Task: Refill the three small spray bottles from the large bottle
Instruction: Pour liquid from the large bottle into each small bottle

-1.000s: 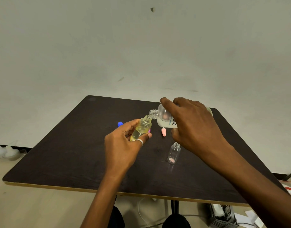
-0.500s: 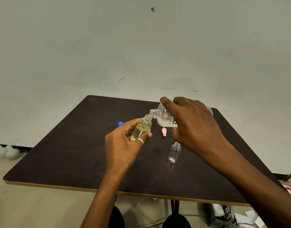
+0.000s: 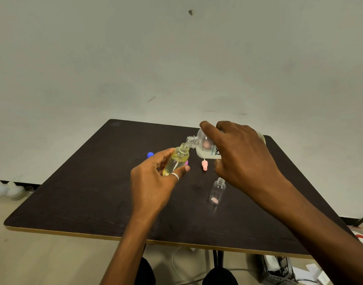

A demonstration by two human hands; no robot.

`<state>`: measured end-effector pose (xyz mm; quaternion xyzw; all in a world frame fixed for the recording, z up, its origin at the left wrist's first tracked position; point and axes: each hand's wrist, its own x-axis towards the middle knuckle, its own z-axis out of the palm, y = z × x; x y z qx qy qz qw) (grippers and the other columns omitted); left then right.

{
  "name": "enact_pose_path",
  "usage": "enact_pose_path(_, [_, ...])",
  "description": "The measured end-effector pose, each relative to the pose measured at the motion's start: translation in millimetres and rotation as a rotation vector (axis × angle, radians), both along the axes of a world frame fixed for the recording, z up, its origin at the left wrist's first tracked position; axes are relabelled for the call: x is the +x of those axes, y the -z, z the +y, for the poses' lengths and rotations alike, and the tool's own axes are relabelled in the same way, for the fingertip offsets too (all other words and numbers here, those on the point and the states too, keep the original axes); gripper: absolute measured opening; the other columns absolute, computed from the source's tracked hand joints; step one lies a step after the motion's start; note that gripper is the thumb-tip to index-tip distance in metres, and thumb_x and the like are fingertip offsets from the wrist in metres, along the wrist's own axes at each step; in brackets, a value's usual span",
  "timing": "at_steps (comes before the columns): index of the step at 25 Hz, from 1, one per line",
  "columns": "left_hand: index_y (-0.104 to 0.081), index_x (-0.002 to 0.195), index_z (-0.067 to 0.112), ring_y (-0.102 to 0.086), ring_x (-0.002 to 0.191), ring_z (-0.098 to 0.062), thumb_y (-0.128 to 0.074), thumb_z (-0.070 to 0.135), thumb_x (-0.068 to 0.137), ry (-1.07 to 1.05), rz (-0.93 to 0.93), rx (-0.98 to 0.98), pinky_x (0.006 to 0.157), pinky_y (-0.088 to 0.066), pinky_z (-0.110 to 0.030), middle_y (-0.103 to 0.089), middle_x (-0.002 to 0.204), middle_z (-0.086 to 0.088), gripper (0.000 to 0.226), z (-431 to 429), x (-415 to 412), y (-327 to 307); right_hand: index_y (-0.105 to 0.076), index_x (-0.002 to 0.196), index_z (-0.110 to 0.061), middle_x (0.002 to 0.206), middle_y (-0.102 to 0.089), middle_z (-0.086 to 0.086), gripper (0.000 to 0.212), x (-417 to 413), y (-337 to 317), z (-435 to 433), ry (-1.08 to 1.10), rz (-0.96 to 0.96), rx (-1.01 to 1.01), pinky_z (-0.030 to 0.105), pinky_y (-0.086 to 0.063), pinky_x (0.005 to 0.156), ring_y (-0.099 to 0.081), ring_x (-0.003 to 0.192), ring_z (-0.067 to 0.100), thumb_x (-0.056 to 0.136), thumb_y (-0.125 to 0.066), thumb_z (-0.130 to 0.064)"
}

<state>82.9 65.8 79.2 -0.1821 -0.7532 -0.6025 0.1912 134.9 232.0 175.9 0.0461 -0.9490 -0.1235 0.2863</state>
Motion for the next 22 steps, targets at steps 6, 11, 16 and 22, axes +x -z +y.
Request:
enact_pose_path(6, [-0.065,0.114,0.037,-0.056,0.089,0.025,-0.086,0.030,0.071,-0.010,0.011,0.002,0.072,-0.044,0.002,-0.057,0.093,0.039,0.048,-1.3,2.6,-1.2,-0.047,0.129,-0.024,0.094,-0.059,0.004,0.072,0.5,0.4,-0.6,-0.001,-0.007,-0.007,0.036,-0.043,0.078,-0.057,0.086,0.029,0.063,-0.072,-0.010])
enact_pose_path(11, [-0.067,0.113,0.035,-0.058,0.088,0.024,-0.086,0.029,0.071,-0.008,0.003,0.011,0.072,-0.044,0.002,-0.058,0.092,0.037,0.047,-1.8,2.9,-2.6,-0.048,0.129,-0.024,0.095,-0.059,0.005,0.072,0.4,-0.6,-1.5,-0.004,-0.004,-0.004,0.037,-0.044,0.078,-0.058,0.086,0.029,0.062,-0.073,-0.010])
enact_pose_path(16, [-0.066,0.114,0.035,-0.056,0.087,0.026,-0.086,0.028,0.071,-0.005,0.007,0.010,0.070,-0.042,0.003,-0.058,0.092,0.037,0.047,-1.0,2.4,-1.4,-0.047,0.130,-0.024,0.096,-0.059,0.005,0.073,0.4,-0.5,-1.3,-0.004,-0.012,-0.003,0.037,-0.044,0.079,-0.058,0.087,0.028,0.063,-0.073,-0.012])
enact_pose_path(22, [-0.069,0.120,0.027,-0.056,0.089,0.025,-0.086,0.030,0.071,-0.006,-0.008,0.008,0.073,-0.045,0.002,-0.062,0.096,0.029,0.052,-0.7,-0.4,1.2,-0.045,0.131,-0.025,0.098,-0.059,0.005,0.073,0.6,-1.4,-2.3,-0.006,-0.024,-0.009,0.038,-0.044,0.081,-0.058,0.090,0.029,0.065,-0.073,-0.012])
